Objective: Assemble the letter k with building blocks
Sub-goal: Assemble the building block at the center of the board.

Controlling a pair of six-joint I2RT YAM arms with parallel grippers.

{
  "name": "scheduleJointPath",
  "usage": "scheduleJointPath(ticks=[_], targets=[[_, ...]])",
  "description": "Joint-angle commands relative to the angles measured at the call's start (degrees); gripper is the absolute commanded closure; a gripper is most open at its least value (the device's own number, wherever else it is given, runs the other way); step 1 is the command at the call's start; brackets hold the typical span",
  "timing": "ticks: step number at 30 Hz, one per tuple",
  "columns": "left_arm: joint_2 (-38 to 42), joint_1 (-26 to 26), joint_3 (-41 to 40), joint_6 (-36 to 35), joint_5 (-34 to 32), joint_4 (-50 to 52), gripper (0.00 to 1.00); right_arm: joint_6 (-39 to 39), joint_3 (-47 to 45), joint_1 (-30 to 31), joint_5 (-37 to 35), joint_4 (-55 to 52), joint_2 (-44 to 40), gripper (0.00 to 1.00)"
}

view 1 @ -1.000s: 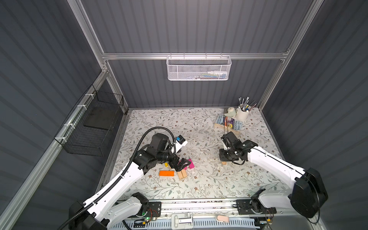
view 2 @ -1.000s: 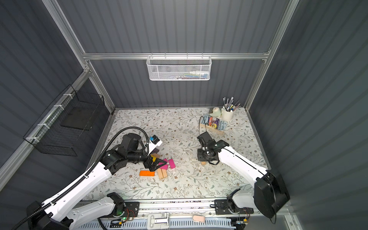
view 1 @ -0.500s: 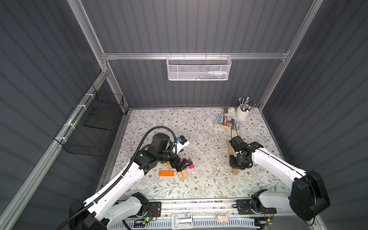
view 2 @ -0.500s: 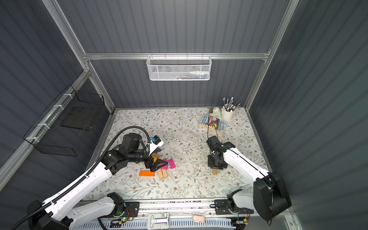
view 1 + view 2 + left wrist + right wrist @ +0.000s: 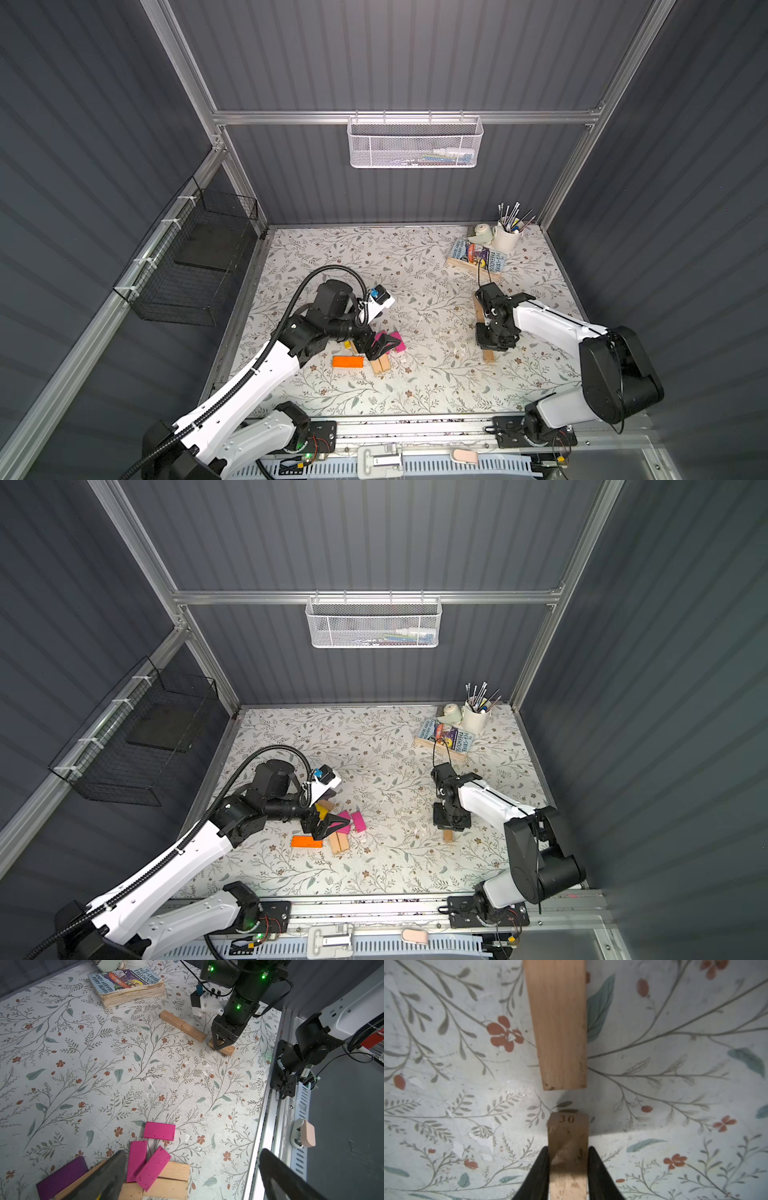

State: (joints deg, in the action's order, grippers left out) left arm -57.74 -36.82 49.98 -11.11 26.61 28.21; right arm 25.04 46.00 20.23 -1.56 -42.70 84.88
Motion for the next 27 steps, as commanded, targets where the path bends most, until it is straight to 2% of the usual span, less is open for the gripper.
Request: scheduleJointPath(ticks=[1, 13, 21, 27], targets=[[0.88, -0.54, -0.71, -1.54, -0.13, -0.06, 0.00, -0.60, -0.56, -0.34, -0.67, 0.60, 0.44, 0.66], [0.18, -0.75, -1.02, -1.92, -0.40, -1.41, 0.00, -0.45, -0.55, -0.37, -1.61, 0.53, 0.01, 0.65], [-0.28, -3.97, -0.31, -6.25, -1.49, -1.78, 0.00, -1.22, -0.12, -0.63, -1.67, 1.29, 0.51, 0.68], [-1.18, -4.66, -0.29, -6.50, -2.63, -1.10, 0.00, -1.70, -0.03, -1.06, -0.86, 1.71, 1.33, 0.70]])
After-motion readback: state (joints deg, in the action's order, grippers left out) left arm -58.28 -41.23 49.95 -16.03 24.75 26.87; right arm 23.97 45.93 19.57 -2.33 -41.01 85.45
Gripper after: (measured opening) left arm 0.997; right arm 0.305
